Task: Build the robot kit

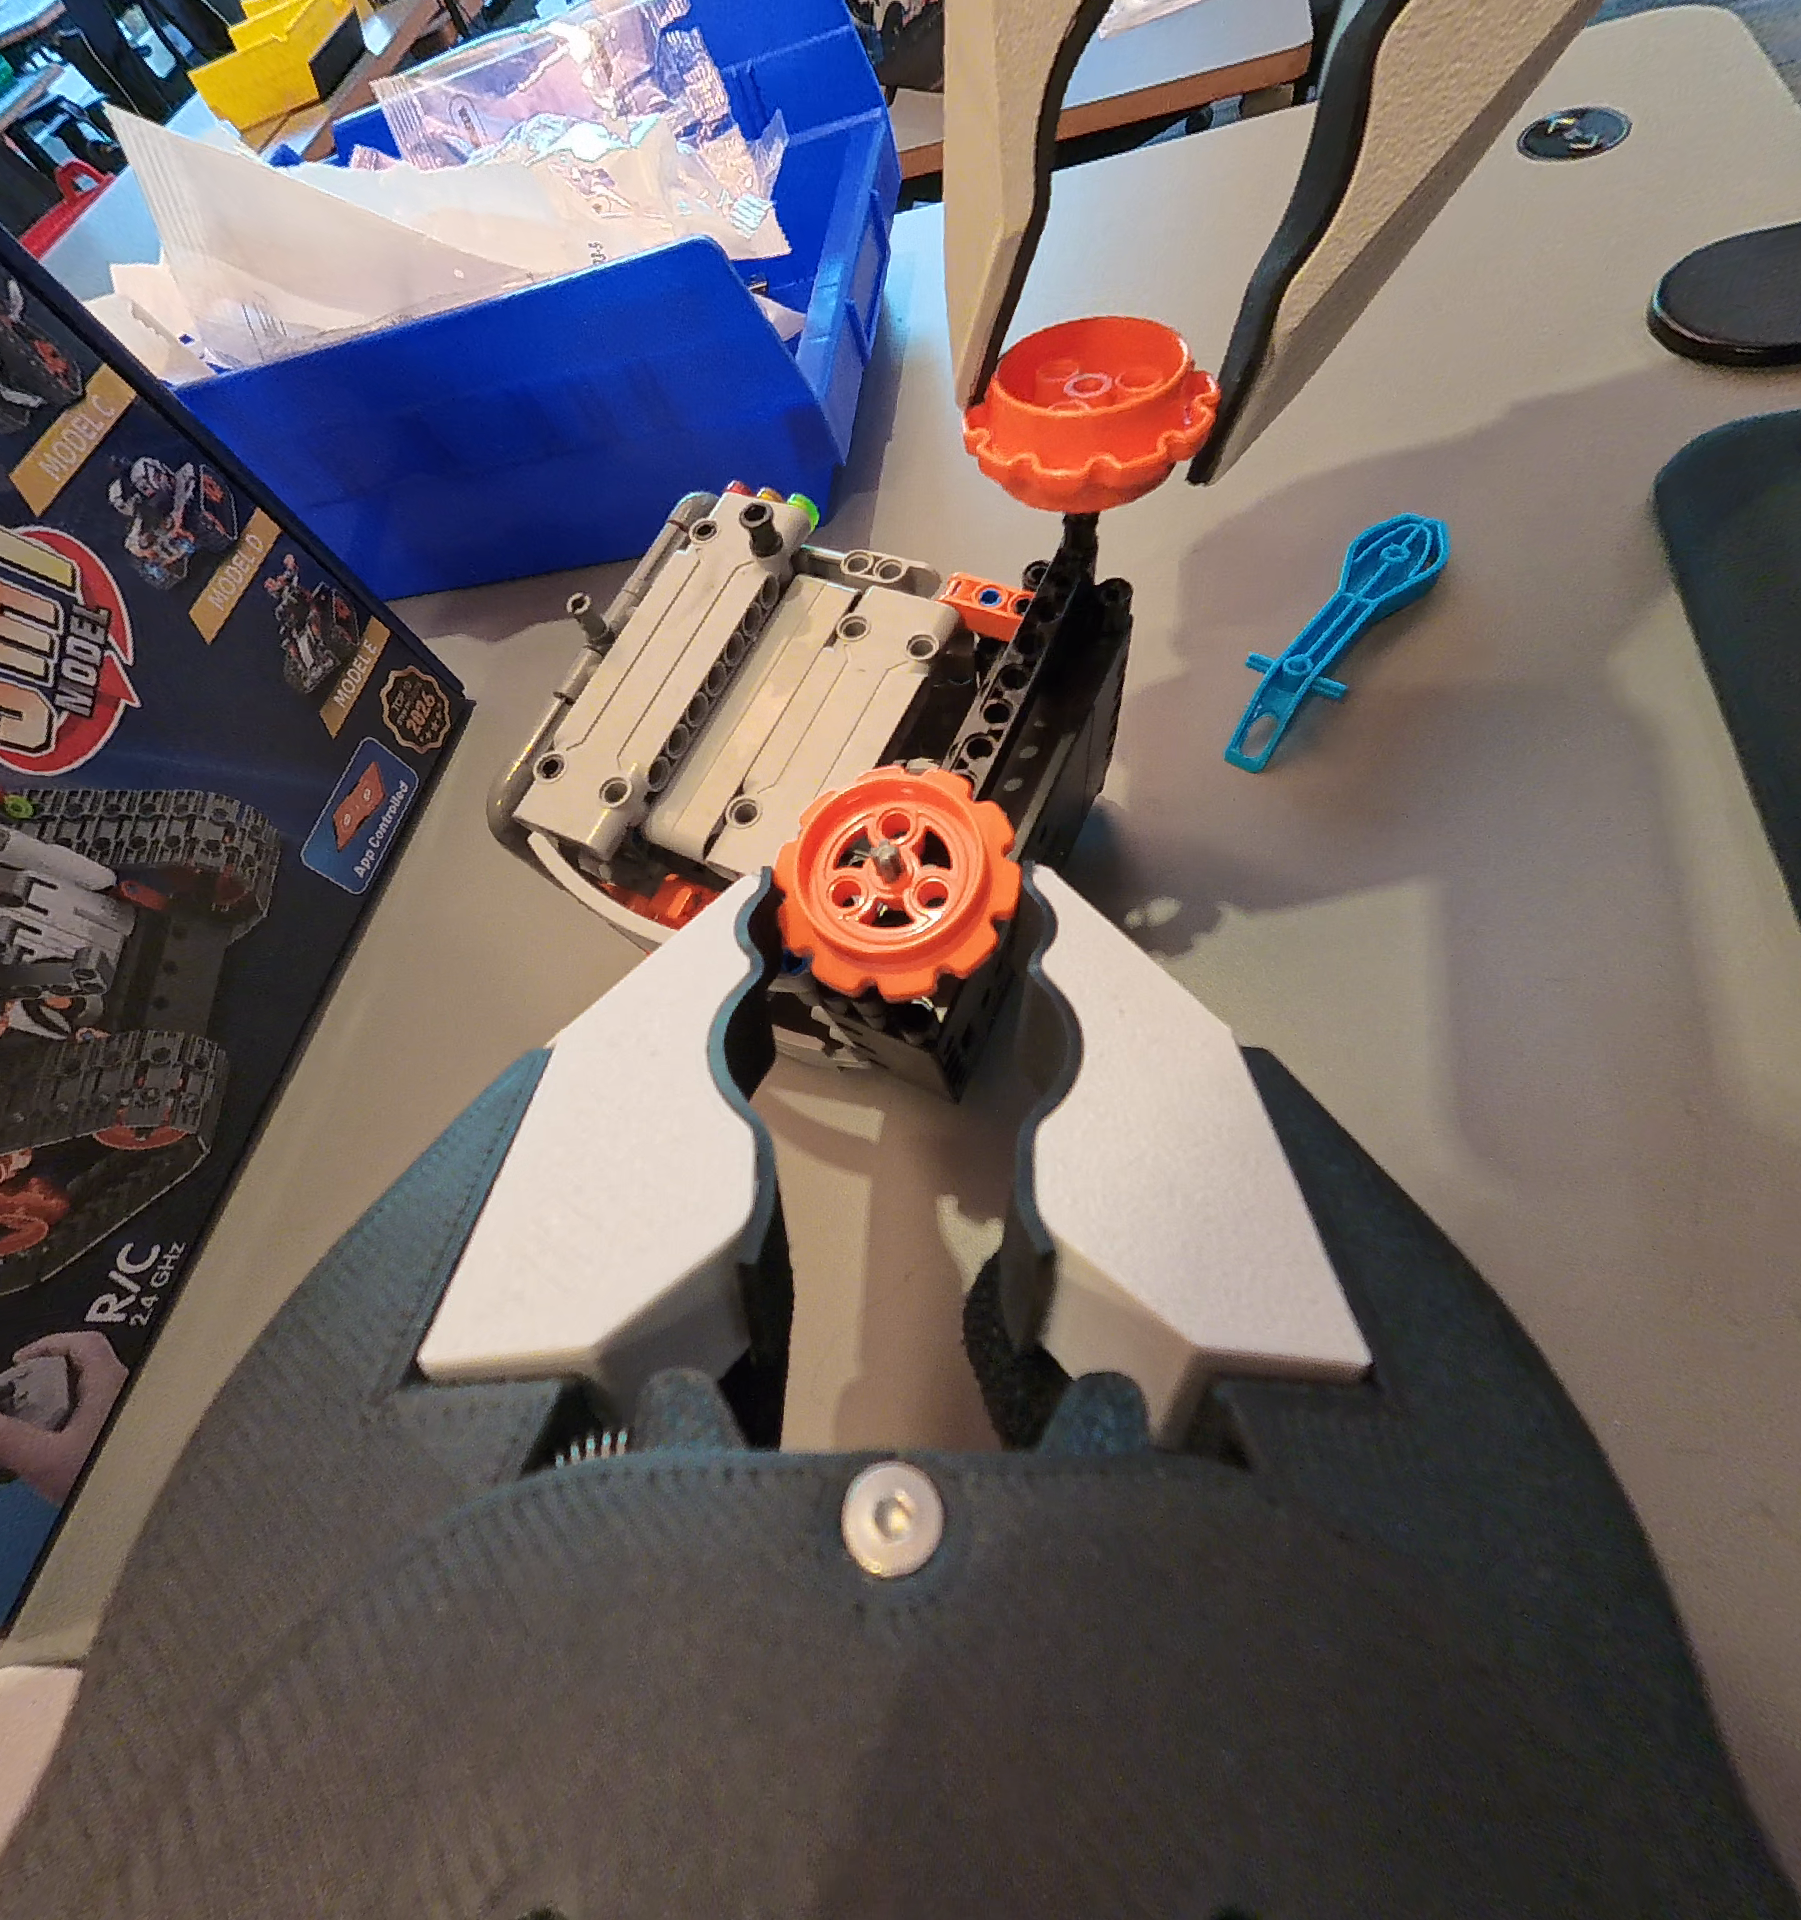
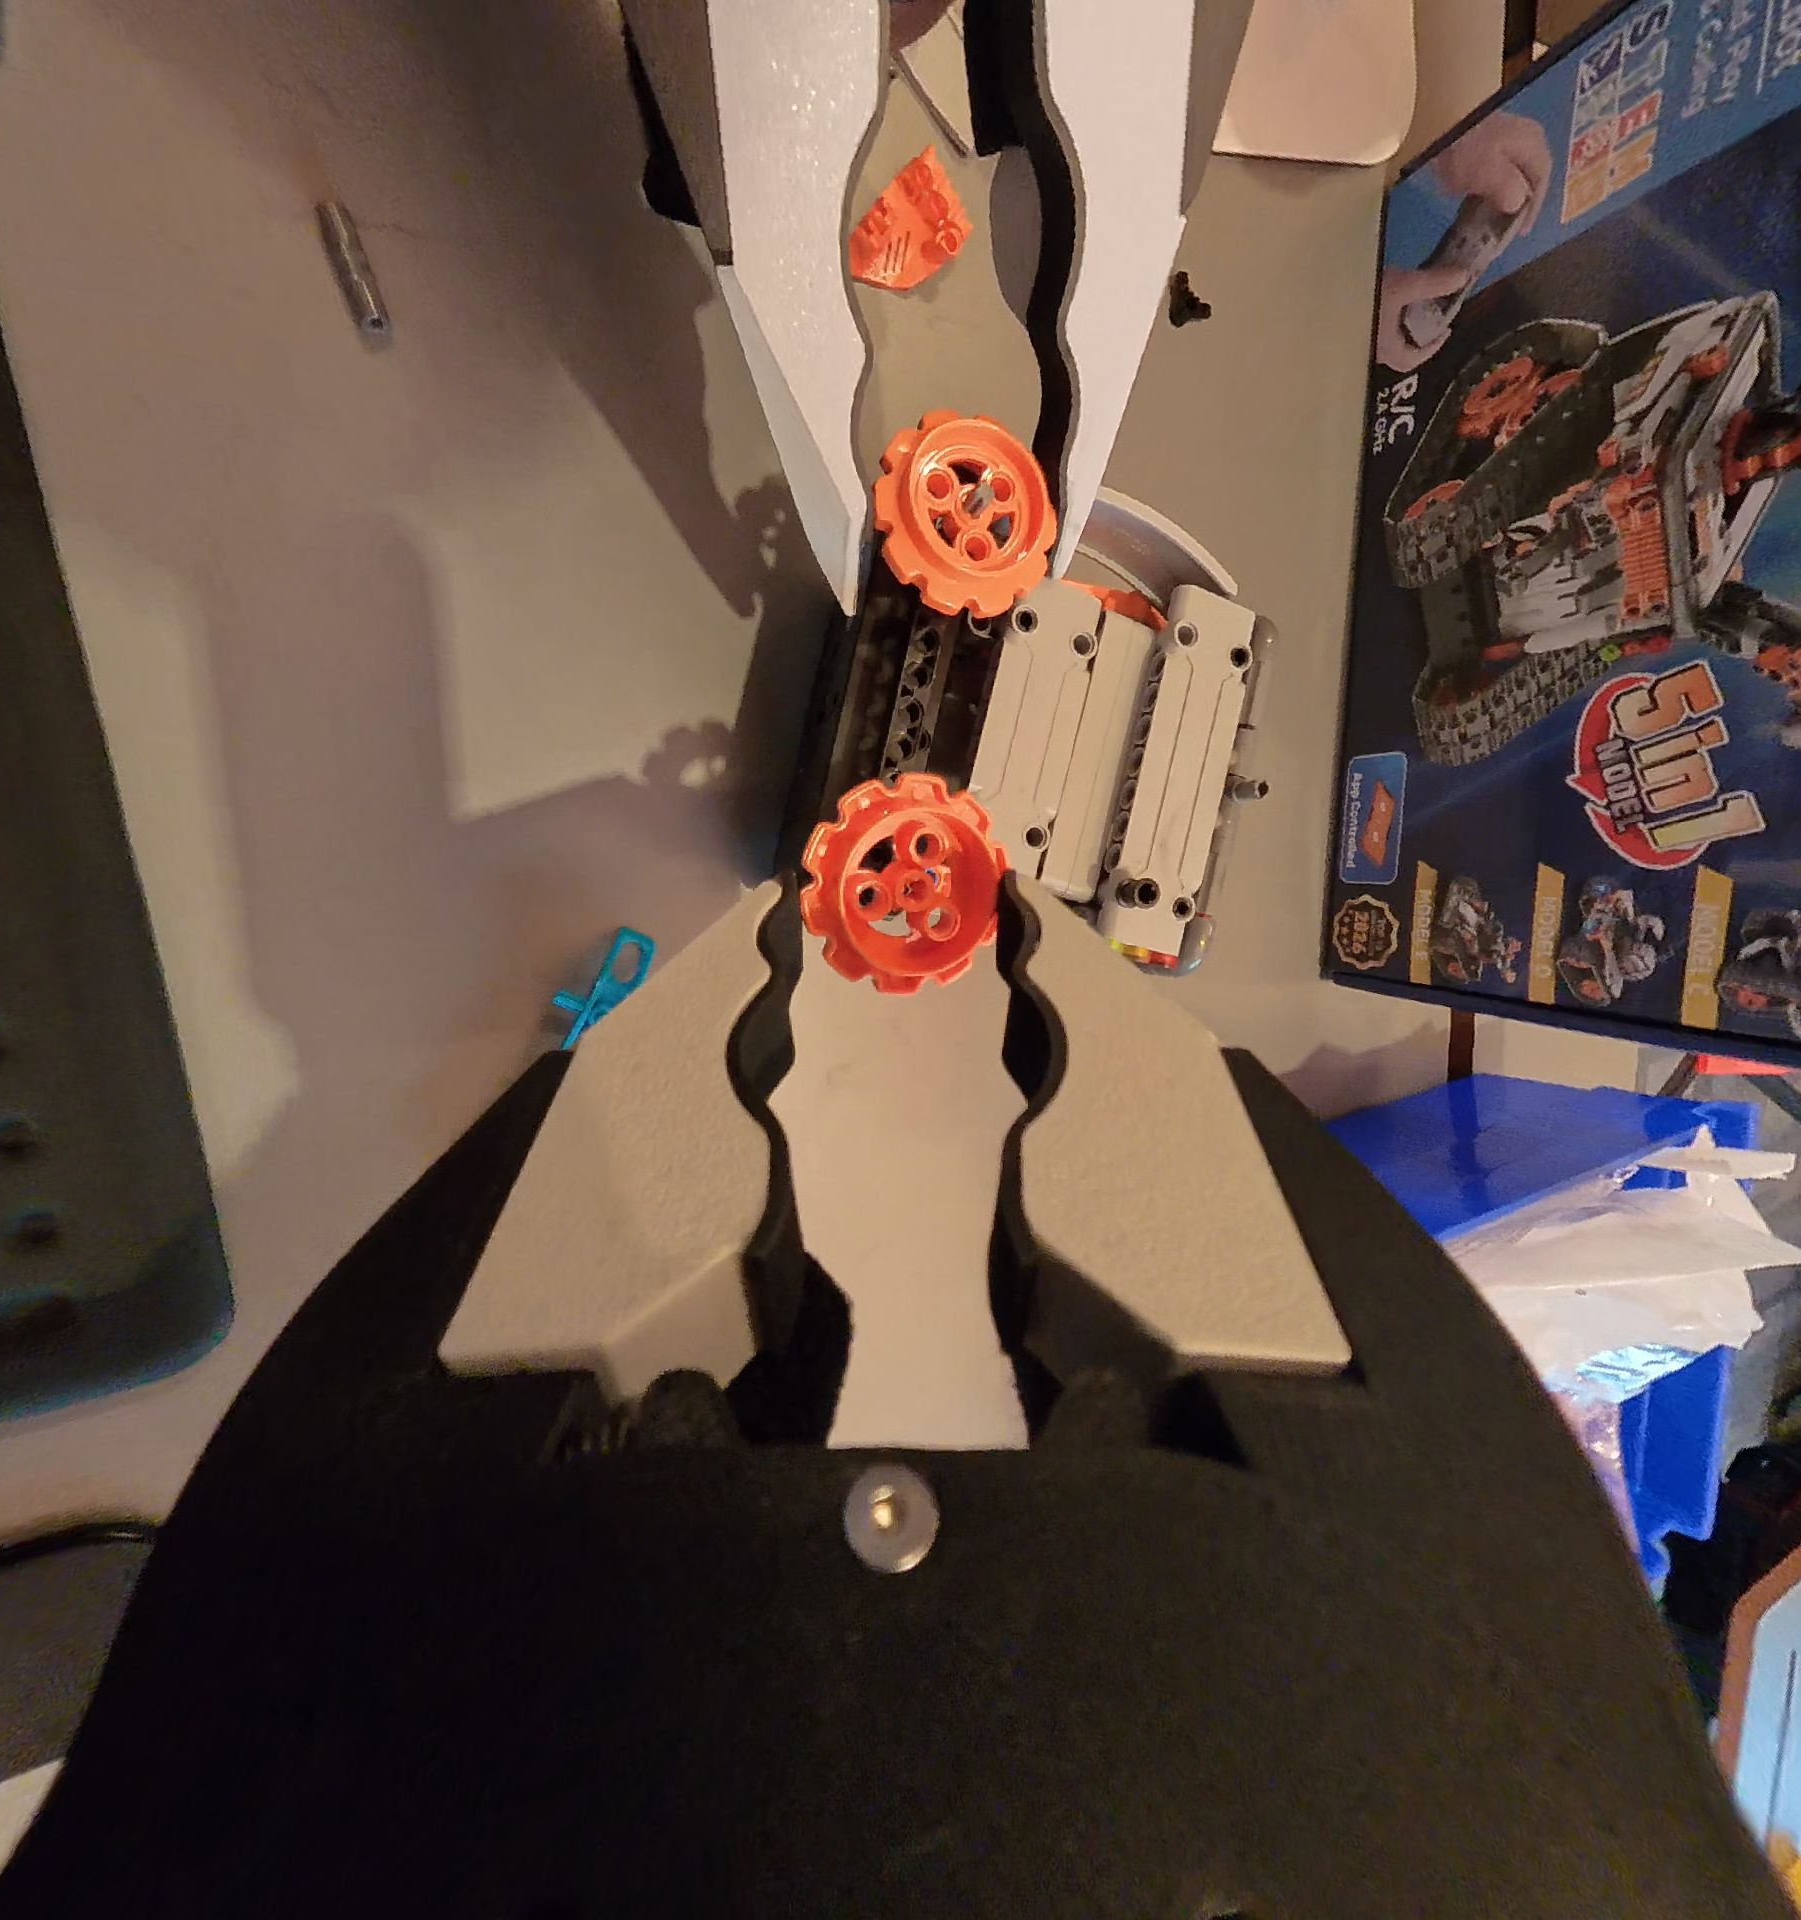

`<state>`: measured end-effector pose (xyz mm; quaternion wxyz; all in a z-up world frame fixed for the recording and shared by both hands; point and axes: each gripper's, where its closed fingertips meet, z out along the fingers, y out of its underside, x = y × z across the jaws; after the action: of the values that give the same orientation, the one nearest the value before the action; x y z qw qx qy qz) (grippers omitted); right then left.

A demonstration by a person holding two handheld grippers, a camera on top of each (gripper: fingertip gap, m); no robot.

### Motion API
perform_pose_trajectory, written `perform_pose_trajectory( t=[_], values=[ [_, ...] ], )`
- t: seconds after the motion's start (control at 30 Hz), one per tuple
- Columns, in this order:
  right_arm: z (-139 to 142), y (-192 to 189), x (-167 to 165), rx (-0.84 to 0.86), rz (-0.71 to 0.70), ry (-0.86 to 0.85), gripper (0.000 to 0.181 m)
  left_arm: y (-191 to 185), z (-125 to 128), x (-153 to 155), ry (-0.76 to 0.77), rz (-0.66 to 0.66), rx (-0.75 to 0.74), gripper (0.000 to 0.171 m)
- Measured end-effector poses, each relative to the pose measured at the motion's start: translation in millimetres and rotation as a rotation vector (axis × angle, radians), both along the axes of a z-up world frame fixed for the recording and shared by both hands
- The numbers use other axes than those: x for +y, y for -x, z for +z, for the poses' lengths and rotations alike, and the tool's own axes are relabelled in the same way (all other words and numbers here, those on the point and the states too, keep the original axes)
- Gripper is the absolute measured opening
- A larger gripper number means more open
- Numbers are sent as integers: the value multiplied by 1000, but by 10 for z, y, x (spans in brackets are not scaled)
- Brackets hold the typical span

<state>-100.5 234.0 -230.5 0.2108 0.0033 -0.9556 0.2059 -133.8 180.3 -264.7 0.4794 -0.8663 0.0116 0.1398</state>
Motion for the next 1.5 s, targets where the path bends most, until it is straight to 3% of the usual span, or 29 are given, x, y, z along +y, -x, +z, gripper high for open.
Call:
perform_pose_trajectory(
  t=[0.93,1.27,1.5],
  values=[
    [-32,-7,3,-66,283,-173,35,30,-7,-8,34,-11,-13,42],
    [-35,-16,-7,14,420,-267,35,39,-9,-8,40,-23,-22,42],
    [-38,-5,1,38,441,-309,35,50,-10,-2,44,-30,-32,42]
  ],
)
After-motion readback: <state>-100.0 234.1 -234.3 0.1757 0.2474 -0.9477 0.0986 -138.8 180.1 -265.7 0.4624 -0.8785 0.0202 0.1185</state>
